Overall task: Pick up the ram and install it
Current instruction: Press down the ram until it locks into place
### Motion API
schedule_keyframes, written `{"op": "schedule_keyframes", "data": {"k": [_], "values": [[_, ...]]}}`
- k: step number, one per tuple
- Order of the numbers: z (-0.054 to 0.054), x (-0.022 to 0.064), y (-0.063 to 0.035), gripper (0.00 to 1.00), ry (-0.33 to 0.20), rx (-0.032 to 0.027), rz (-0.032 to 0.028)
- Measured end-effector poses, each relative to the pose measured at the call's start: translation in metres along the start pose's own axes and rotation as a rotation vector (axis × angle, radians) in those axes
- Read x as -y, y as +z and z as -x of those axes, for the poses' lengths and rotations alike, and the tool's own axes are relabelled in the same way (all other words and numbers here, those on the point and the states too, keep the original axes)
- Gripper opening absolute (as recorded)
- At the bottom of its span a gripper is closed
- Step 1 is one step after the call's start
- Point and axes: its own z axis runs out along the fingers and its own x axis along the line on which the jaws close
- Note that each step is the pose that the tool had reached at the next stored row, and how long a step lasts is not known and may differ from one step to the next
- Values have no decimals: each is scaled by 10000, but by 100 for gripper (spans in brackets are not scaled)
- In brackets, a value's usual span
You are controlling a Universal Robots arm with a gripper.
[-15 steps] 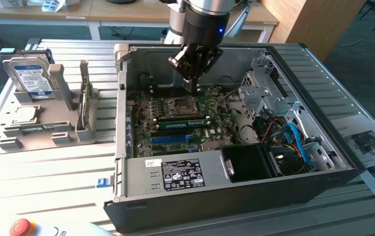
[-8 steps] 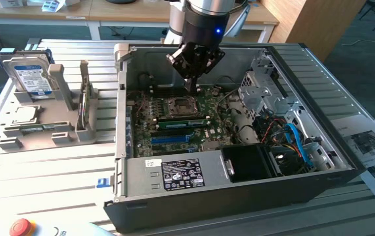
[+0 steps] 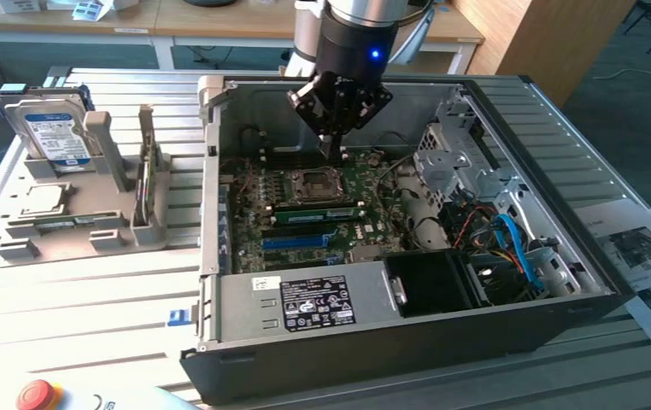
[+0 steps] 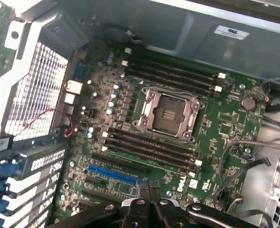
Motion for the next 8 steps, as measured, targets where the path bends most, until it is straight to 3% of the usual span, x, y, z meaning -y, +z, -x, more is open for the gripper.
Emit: {"op": "schedule_keyframes", "data": {"k": [8], "values": [[0, 0, 0, 10, 1024, 11, 68]]}}
